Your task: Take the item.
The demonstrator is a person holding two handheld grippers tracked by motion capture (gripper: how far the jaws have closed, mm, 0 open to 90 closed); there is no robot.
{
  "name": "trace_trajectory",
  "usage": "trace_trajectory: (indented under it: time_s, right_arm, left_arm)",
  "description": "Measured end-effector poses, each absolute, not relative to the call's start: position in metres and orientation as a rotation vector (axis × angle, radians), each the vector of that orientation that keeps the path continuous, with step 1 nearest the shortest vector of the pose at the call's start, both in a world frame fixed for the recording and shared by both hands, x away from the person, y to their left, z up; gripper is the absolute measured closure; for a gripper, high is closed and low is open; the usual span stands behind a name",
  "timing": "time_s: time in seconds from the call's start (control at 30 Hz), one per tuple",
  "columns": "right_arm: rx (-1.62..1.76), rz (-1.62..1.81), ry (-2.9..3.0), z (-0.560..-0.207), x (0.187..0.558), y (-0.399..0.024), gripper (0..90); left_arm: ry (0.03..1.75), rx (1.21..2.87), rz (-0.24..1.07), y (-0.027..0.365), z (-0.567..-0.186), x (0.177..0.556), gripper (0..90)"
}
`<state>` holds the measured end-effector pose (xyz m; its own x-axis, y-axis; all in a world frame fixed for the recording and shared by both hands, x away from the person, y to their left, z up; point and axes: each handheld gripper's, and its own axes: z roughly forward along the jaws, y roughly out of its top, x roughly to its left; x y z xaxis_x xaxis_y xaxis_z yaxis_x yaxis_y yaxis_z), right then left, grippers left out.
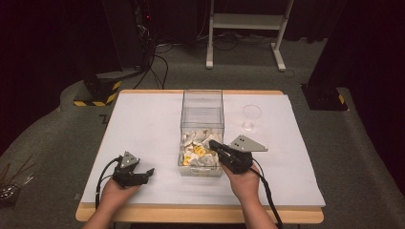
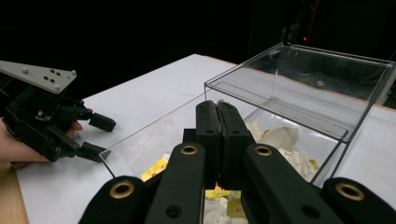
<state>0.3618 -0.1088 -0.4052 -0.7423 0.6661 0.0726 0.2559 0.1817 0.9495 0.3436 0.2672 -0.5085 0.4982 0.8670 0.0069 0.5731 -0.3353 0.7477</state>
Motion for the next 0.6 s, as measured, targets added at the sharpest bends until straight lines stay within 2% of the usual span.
trace_trajectory:
  time_s: [0.6]
  right_arm:
    - [0.884, 1.654, 1.953, -0.379, 0.355, -0.142, 88.9]
  left_arm:
    - [1.178, 2.044, 0.538, 0.267, -0.509, 0.344, 25.4]
